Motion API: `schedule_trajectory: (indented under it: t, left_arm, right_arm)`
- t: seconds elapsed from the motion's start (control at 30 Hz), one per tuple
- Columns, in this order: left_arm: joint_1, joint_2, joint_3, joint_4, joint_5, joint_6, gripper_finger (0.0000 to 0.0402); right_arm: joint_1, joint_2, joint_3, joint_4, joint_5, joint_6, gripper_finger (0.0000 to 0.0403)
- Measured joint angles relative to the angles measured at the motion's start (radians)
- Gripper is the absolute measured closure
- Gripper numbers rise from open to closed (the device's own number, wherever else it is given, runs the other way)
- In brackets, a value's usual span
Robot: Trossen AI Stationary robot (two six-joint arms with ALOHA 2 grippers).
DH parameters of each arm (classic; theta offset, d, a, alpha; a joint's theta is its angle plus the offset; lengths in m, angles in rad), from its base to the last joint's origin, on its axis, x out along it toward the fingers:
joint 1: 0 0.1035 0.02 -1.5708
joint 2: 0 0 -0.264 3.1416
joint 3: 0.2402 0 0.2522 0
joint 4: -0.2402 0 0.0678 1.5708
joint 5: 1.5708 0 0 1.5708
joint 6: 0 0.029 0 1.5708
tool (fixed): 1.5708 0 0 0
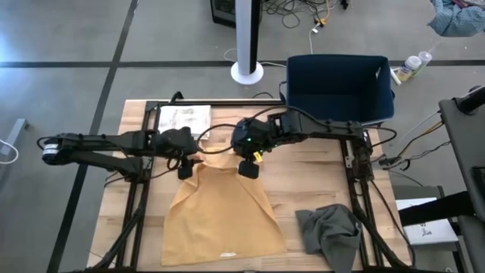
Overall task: Fold towel
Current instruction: Fold the yellow towel
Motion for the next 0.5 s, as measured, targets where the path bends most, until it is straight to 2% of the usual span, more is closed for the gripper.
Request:
schedule_trajectory:
  t: [0.23,0.37,0.5]
  left_arm:
    - [-0.005,0.029,-0.093,0.177,-0.003,0.043,0.0172]
    - [-0.004,0.098,-0.136,0.225,-0.008,0.152,0.0157]
    - [0.005,0.177,-0.112,0.207,-0.024,0.145,0.0155]
  right_arm:
    - [-0.002,0.000,-0.001,-0.034,0.000,-0.013,0.0403]
    - [-0.002,-0.011,-0.001,-0.035,0.000,-0.014,0.0403]
    - [-0.002,-0.028,-0.001,-0.054,0.000,-0.023,0.0403]
